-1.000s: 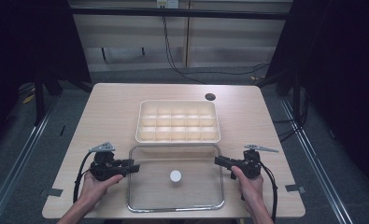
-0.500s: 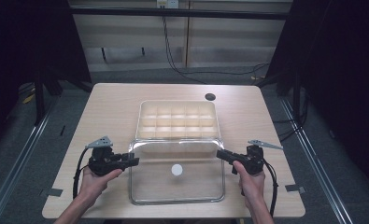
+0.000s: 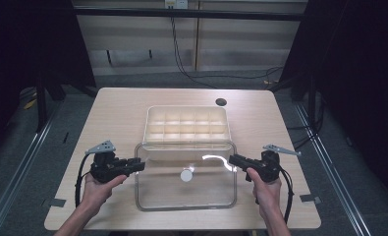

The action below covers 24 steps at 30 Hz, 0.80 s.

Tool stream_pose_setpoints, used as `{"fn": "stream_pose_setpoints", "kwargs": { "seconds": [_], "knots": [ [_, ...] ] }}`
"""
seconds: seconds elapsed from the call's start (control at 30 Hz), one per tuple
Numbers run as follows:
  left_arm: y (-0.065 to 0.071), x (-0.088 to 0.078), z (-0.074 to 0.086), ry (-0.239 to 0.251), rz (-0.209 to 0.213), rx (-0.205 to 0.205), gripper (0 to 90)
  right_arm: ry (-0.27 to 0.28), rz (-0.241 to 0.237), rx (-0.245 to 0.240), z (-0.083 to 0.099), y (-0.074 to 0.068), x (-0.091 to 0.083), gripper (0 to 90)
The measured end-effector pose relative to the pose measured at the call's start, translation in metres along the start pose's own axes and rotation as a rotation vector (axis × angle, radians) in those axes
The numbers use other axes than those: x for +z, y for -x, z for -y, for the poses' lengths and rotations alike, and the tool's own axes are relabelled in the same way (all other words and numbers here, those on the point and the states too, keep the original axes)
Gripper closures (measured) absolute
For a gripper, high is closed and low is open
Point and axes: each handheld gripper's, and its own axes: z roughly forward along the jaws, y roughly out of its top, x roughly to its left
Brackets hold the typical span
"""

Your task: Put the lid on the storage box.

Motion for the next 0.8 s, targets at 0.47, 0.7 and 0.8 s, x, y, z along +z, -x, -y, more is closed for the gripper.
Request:
{"fn": "stream_pose_setpoints", "kwargs": {
  "seconds": [0.47, 0.7, 0.8],
  "knots": [
    [0.005, -0.009, -0.006, 0.032, -0.001, 0.007, 69.7, 0.011, 0.002, -0.048, -0.005, -0.010, -0.006, 73.0],
    [0.009, -0.007, -0.010, 0.036, -0.016, 0.013, 69.9, 0.029, 0.042, -0.050, -0.006, -0.015, -0.009, 72.3],
    [0.012, -0.009, -0.012, 0.041, -0.023, 0.021, 70.6, 0.033, 0.041, -0.054, -0.007, -0.016, -0.011, 72.3]
  ]
}}
